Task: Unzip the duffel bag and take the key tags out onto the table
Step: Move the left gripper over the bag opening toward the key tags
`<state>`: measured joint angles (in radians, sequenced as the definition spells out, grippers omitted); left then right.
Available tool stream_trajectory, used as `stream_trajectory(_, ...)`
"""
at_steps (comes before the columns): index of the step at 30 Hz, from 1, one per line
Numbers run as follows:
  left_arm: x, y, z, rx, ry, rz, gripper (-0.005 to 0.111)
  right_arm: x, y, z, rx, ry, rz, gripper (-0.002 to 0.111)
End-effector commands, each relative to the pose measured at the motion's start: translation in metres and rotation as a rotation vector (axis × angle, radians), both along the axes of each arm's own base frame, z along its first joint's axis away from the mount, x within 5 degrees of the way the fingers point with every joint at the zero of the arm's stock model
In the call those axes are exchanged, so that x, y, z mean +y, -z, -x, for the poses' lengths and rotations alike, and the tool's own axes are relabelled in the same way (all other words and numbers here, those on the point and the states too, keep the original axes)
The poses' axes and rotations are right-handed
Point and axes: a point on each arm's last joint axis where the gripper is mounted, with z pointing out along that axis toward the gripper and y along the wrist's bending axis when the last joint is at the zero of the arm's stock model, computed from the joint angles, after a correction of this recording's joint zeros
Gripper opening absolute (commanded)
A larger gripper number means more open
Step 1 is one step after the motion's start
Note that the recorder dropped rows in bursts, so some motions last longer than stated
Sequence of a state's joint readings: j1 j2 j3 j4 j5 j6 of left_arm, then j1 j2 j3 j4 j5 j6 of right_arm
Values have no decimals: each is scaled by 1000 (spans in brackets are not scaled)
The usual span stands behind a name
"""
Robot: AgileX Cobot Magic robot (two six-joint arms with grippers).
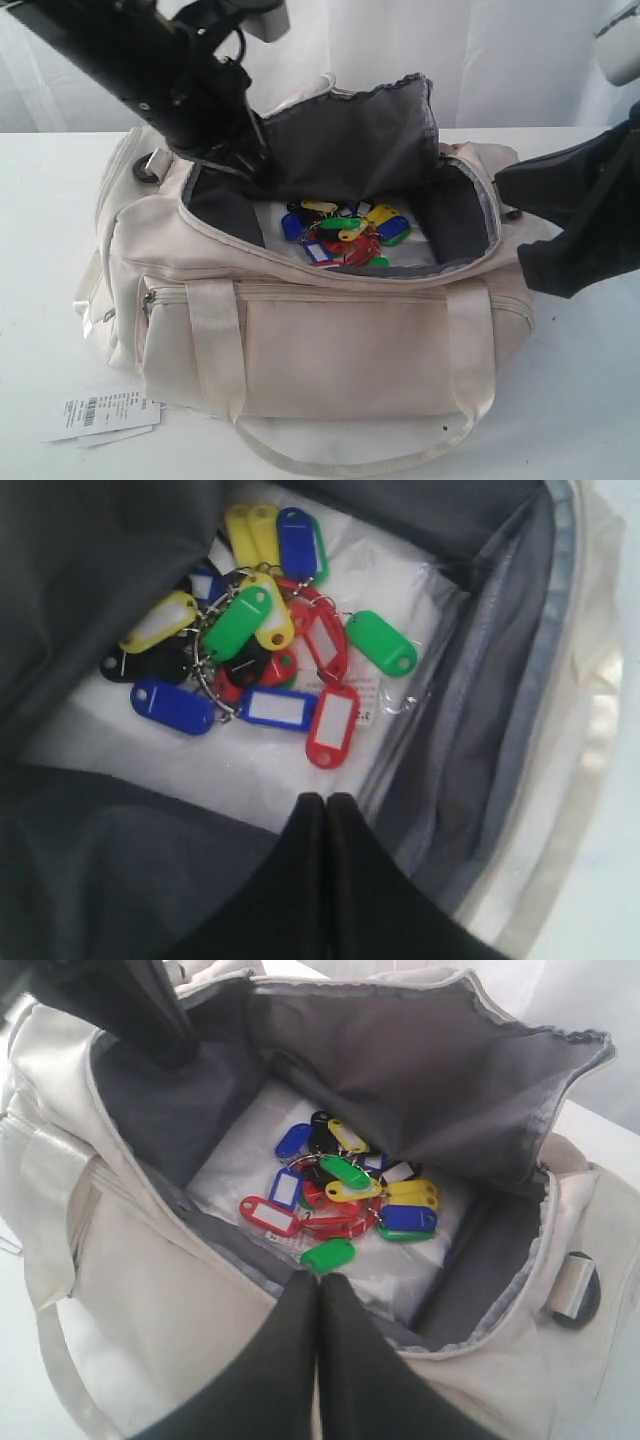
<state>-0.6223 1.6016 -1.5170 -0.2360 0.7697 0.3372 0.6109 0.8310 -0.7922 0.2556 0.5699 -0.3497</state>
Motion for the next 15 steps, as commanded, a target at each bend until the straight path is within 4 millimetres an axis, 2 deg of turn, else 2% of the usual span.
stream_trajectory(1,-31,15,-6,23,10,-37,0,-2,1,-1,-5,22,-1,0)
stream_trajectory(6,-48,48,-1,126,76,-148,0,-5,-1,1,-11,54,-16,0)
stream_trajectory(15,-48,79,5,264,93,-242,0,-6,-2,2,-16,55,-22,0)
